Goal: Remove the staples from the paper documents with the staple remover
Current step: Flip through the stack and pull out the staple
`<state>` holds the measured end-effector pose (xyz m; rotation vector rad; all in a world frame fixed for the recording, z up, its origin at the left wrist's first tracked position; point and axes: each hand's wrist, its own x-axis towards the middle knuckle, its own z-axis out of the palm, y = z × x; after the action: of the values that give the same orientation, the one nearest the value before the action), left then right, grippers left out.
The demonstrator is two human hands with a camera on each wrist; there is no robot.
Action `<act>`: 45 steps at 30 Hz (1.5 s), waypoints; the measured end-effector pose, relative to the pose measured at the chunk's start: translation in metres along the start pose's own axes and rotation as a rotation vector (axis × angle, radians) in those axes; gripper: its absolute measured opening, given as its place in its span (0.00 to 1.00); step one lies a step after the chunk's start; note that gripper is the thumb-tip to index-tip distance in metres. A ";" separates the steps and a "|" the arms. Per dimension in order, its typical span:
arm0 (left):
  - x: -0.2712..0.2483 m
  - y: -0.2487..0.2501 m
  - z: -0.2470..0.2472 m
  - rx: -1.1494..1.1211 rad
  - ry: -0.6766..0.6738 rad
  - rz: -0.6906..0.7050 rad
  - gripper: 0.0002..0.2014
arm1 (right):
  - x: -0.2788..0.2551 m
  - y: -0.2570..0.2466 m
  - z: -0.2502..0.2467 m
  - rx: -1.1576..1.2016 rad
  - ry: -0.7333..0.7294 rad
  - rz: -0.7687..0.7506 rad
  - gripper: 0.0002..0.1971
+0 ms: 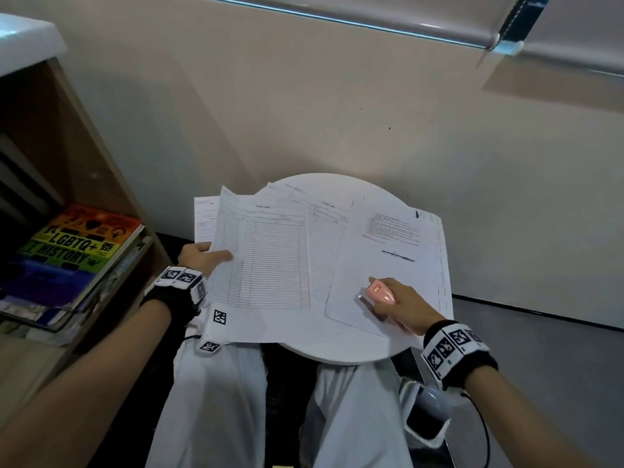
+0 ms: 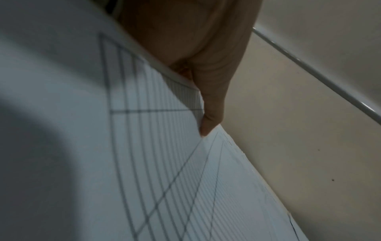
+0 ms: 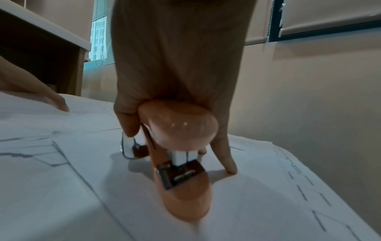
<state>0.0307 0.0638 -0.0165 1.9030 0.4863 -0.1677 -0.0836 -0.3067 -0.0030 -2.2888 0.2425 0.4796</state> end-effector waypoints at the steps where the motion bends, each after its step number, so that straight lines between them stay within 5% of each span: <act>1: -0.002 -0.001 -0.002 -0.031 0.032 0.030 0.16 | 0.001 0.001 0.001 -0.003 0.002 0.001 0.28; 4: -0.013 0.000 -0.009 -0.118 0.115 0.266 0.12 | 0.000 0.000 0.001 -0.004 0.008 0.001 0.27; 8: -0.033 0.013 -0.022 -0.333 0.005 0.497 0.05 | -0.003 -0.003 0.000 0.080 0.010 0.013 0.20; 13: -0.049 0.026 -0.023 -0.495 -0.204 0.513 0.27 | -0.003 -0.002 0.001 0.144 0.016 0.060 0.15; 15: -0.063 0.026 -0.010 -0.363 -0.262 0.544 0.32 | -0.003 -0.006 -0.002 0.152 0.019 0.086 0.10; 17: -0.073 0.015 0.012 -0.115 -0.301 0.544 0.26 | -0.004 -0.008 -0.006 0.168 0.017 0.121 0.09; 19: -0.083 0.000 0.033 0.124 -0.385 0.430 0.17 | -0.006 -0.009 -0.011 0.235 0.016 0.159 0.11; 22: -0.091 -0.016 0.055 0.386 -0.500 0.222 0.24 | -0.005 -0.014 -0.016 0.345 0.128 0.188 0.12; 25: -0.094 -0.017 0.062 0.662 -0.338 0.353 0.24 | -0.002 -0.034 -0.017 0.459 0.354 0.129 0.05; 28: -0.096 -0.007 0.063 1.094 -0.088 0.528 0.19 | 0.001 -0.064 -0.009 0.528 0.352 0.003 0.03; 31: -0.084 -0.002 0.069 1.164 -0.150 0.578 0.24 | 0.011 -0.089 0.008 0.475 0.149 -0.001 0.11; 35: -0.061 0.002 0.071 1.092 -0.526 0.515 0.38 | 0.040 -0.108 0.037 0.387 -0.005 0.098 0.18; 41: -0.059 0.010 0.077 1.076 -0.362 0.572 0.32 | 0.069 -0.112 0.072 0.047 0.128 0.054 0.24; 45: -0.056 0.019 0.090 1.212 -0.447 0.569 0.42 | 0.075 -0.110 0.079 -0.005 0.190 -0.007 0.26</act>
<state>-0.0017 -0.0384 -0.0152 2.9524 -0.6368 -0.5828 -0.0013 -0.1760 -0.0122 -2.3406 0.3276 0.2592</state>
